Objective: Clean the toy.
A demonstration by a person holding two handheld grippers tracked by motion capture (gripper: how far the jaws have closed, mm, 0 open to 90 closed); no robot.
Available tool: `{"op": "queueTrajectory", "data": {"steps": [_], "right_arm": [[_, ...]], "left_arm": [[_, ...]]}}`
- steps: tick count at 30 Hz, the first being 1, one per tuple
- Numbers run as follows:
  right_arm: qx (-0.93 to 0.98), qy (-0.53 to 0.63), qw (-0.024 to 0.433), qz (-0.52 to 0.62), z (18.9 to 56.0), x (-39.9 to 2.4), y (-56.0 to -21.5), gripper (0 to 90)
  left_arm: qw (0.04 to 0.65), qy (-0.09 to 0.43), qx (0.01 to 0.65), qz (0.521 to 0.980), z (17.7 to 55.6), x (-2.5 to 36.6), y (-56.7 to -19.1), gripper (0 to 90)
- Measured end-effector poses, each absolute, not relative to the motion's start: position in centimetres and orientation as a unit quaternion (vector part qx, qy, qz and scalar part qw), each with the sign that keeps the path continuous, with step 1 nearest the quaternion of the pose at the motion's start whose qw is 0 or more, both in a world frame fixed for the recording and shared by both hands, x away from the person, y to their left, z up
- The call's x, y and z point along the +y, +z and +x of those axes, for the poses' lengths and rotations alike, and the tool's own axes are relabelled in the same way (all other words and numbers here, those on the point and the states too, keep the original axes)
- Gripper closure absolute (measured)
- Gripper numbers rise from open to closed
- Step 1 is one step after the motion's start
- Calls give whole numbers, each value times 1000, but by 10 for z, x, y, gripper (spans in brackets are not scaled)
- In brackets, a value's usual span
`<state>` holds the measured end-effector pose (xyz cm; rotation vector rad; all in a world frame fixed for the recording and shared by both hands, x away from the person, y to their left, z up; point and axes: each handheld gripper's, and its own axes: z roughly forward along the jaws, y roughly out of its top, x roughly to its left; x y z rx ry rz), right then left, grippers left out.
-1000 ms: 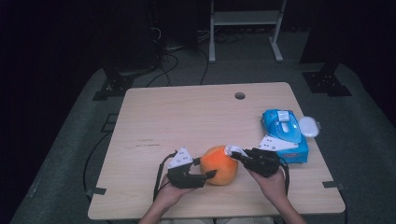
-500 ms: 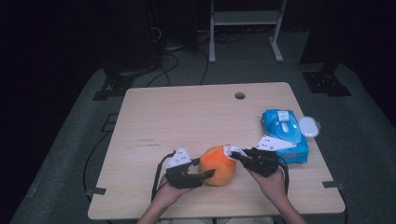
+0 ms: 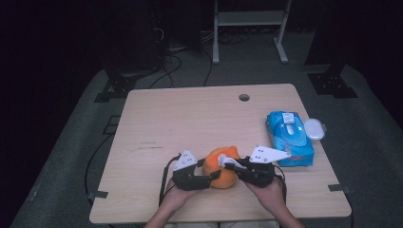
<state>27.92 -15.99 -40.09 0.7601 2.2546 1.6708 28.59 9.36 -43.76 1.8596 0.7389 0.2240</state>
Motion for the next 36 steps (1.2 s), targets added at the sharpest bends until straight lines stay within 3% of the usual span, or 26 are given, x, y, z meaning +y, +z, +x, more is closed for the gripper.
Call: {"op": "queueTrajectory", "data": {"steps": [5,12,17,24,31,36], "right_arm": [[758,566,133,297,289,-183,-410,808],[773,573,118,247,274,-156,-405,806],[762,576,113,274,283,-167,-411,807],[783,562,131,232,268,-146,-403,807],[763,559,140,291,289,-181,-410,801],[772,565,131,261,278,-168,-401,804]], "left_arm": [[536,93,323,774,288,93,-437,348],[535,94,330,772,288,91,-437,348],[543,72,309,778,286,90,-438,326],[538,85,316,777,284,89,-438,346],[540,84,316,775,286,89,-439,352],[532,97,291,789,280,84,-438,345]]}}
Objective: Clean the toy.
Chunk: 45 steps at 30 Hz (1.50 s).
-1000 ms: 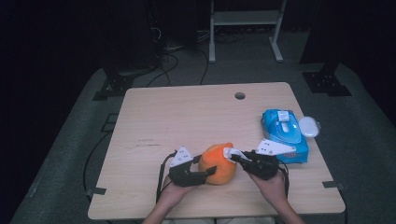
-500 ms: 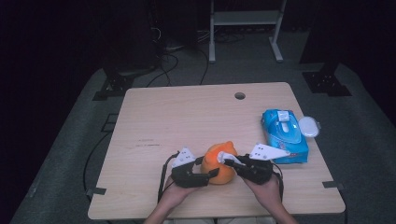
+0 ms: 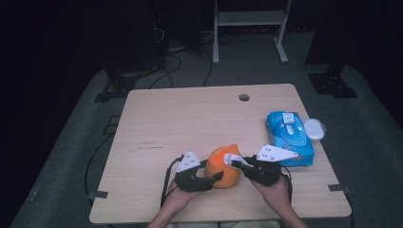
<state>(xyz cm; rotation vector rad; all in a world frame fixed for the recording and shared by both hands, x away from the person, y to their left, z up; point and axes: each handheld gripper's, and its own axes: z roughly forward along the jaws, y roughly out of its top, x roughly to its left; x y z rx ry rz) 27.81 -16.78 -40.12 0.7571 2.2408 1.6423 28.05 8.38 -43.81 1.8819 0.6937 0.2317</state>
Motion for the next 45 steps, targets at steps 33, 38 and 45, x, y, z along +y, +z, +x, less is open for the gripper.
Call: {"op": "queueTrajectory", "data": {"steps": [33,38,45], "right_arm": [[791,559,108,224,265,-148,-395,807],[786,555,114,250,276,-161,-399,806],[785,559,95,250,272,-158,-397,806]], "left_arm": [[518,160,227,809,263,69,-439,324],[512,161,215,816,262,68,-439,333],[518,140,235,811,267,67,-441,186]]}}
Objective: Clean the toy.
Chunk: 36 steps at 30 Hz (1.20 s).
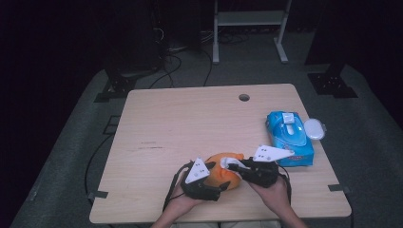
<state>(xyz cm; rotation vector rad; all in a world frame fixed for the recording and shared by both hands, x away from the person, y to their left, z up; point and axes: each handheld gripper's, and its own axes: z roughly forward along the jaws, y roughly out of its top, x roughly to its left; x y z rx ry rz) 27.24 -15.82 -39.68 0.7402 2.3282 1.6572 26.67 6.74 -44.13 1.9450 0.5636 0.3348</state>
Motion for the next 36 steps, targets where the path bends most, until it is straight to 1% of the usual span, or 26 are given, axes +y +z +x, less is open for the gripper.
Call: {"op": "queueTrajectory", "data": {"steps": [3,7,9,13,17,19,23,29,32,33,36], "right_arm": [[799,546,109,225,267,-146,-393,806],[792,543,113,257,281,-161,-402,805],[780,547,102,286,291,-174,-408,803],[777,541,113,301,296,-184,-411,804],[773,542,110,310,300,-188,-414,804],[764,546,103,328,304,-196,-418,804],[752,543,106,359,311,-210,-425,804],[748,560,101,341,306,-202,-416,804],[737,563,81,366,313,-210,-427,804],[734,560,81,376,315,-214,-429,805],[729,571,79,369,310,-213,-422,804]], "left_arm": [[512,145,220,818,264,69,-441,248],[506,148,210,824,262,70,-441,296],[505,148,205,825,262,70,-441,299],[509,145,201,824,263,70,-442,299],[506,144,199,827,263,72,-441,306],[505,142,197,828,264,73,-441,306],[508,137,200,827,265,76,-441,305],[512,132,206,824,267,81,-443,304],[514,133,215,820,268,83,-442,317],[513,134,217,819,269,83,-442,322],[519,127,226,814,271,85,-443,326]]}}
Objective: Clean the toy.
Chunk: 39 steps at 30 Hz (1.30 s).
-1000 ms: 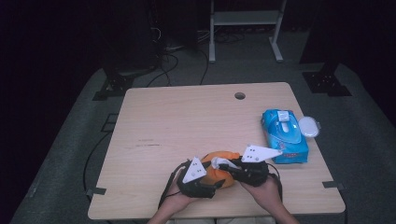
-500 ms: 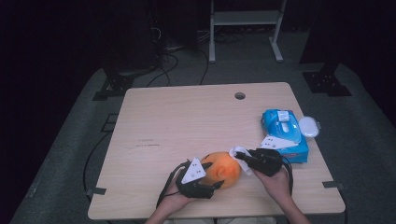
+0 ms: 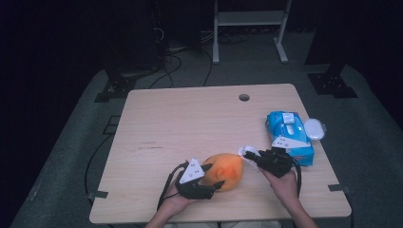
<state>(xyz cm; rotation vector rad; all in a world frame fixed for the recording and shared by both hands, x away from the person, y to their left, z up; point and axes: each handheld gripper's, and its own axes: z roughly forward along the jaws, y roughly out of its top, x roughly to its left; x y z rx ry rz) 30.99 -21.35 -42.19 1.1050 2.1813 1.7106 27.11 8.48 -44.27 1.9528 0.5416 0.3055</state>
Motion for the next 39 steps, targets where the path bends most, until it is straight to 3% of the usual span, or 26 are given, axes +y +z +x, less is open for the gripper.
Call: {"op": "queueTrajectory", "data": {"steps": [5,10,15,20,27,30,34,37,39], "right_arm": [[746,577,83,321,298,-193,-411,804],[736,563,84,365,311,-207,-425,803],[733,576,88,350,303,-203,-415,804],[755,569,98,311,294,-186,-409,804],[736,604,67,298,287,-180,-399,803],[745,607,63,269,280,-166,-394,803],[755,579,69,300,290,-172,-413,803],[744,585,65,316,294,-180,-415,804],[743,587,69,313,292,-179,-410,803]], "left_arm": [[525,117,235,810,274,90,-443,339],[528,114,235,808,275,91,-443,354],[532,109,240,805,277,92,-443,355],[532,117,260,798,276,96,-432,408],[524,131,271,797,275,97,-423,427],[517,133,252,807,271,88,-424,397],[535,90,259,799,278,93,-426,226],[519,103,273,804,284,94,-432,132],[519,106,269,804,285,94,-437,161]]}}
